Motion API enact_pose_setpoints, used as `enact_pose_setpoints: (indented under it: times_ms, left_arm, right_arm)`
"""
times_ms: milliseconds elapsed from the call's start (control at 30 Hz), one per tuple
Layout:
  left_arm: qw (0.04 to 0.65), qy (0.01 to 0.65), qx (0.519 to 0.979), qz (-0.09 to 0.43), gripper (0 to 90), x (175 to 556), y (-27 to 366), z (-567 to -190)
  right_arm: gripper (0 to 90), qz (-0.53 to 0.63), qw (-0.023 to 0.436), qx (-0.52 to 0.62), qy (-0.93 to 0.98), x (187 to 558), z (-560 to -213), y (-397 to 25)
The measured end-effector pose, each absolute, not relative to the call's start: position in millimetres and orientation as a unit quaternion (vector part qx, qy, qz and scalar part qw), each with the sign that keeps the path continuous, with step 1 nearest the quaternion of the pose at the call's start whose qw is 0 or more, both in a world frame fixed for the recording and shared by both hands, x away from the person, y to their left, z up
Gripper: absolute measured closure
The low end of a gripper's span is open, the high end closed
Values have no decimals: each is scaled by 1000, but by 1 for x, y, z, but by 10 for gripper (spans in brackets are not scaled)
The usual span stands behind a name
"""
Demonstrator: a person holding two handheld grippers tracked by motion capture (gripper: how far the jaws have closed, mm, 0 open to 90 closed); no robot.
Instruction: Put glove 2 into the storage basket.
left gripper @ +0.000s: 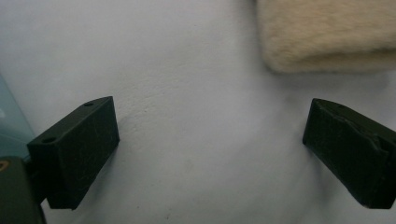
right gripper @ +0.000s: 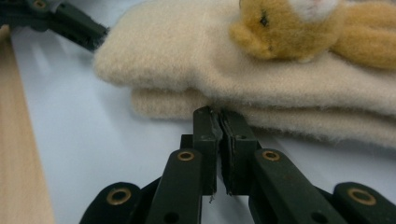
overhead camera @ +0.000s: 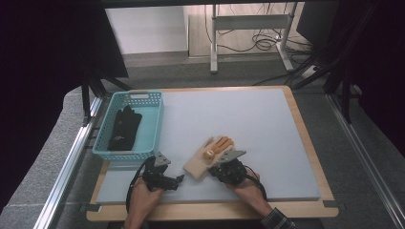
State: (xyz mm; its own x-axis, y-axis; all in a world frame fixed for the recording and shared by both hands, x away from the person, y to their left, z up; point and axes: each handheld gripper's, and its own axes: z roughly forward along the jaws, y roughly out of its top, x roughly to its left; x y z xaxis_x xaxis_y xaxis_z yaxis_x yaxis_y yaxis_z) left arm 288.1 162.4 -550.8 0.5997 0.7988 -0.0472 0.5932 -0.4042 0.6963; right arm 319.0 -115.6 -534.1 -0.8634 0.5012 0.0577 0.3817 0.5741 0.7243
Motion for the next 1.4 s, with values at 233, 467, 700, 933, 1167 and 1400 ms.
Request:
enact_pose_setpoints:
  times_ms: [233,467,700,933,1167,1400]
  left_arm:
    - [346,422,824,151,37,288,162,-551]
    - [347,421,824,151,36,288,162,-551]
    - [347,421,825,151,36,288,162,-551]
    - [347,421,824,151,35,288,162,-551]
    - [347,422,824,150,35,288,162,-551]
    - [347,422,824,149,35,288,162,-551]
  right_arm:
    - [806,387,78,247,885,319,-533,-113]
    - [722,392,97,257,878,318,-522,-135]
    - [626,390,124,286,866,323,-512,-169]
    - [518,385,152,314,854,328,-508,-202]
    - [391,383,167,348,840,332,-509,-231]
    - [285,372,180,375,830,335,-517,-251]
